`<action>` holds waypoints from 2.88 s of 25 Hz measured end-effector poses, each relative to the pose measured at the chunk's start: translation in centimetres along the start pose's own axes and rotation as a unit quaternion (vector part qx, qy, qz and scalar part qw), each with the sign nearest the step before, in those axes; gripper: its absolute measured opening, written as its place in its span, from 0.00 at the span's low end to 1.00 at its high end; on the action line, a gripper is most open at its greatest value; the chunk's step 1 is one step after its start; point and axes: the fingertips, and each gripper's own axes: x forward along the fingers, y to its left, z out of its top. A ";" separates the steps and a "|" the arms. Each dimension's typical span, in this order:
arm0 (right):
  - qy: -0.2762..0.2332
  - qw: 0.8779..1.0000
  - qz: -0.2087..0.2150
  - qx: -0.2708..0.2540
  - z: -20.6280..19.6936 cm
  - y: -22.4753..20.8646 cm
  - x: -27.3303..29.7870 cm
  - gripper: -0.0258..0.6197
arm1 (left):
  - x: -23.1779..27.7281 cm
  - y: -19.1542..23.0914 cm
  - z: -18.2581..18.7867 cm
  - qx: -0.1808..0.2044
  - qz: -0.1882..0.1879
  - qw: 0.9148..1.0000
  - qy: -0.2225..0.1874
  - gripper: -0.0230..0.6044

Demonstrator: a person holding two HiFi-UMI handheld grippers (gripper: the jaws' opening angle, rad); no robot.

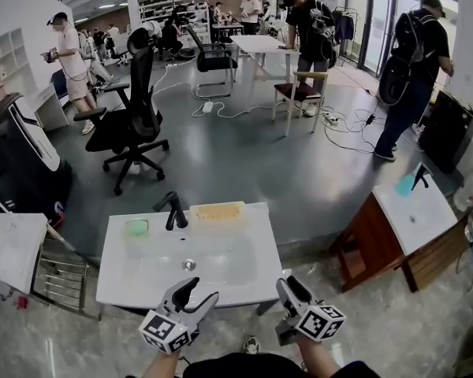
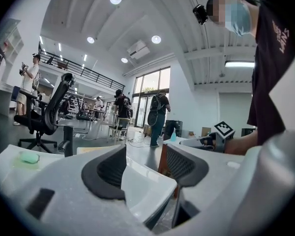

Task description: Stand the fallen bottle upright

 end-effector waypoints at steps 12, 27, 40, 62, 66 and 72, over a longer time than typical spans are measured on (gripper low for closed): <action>0.030 0.999 0.018 0.035 1.5 -5.0 4.6 0.29 | 4.7 1.8 -0.8 0.026 0.038 0.999 0.023 0.43; 0.012 0.996 -0.033 0.080 1.7 -7.6 14.1 0.28 | 11.3 11.6 -0.7 0.123 -0.006 0.988 0.092 0.43; 0.014 0.981 -0.075 0.178 0.1 -11.2 20.6 0.28 | 15.9 16.5 -3.8 0.197 -0.020 0.963 0.181 0.43; -0.058 0.912 -0.122 0.386 0.2 -18.5 30.4 0.28 | 20.1 19.8 -9.0 0.181 -0.050 0.954 0.233 0.45; -0.064 0.903 -0.146 0.399 0.1 -19.2 31.0 0.27 | 20.3 20.1 -9.3 0.177 -0.050 0.954 0.237 0.45; -0.093 0.889 -0.157 0.420 0.1 -20.3 32.0 0.22 | 20.2 21.2 -9.7 0.170 -0.045 0.955 0.240 0.45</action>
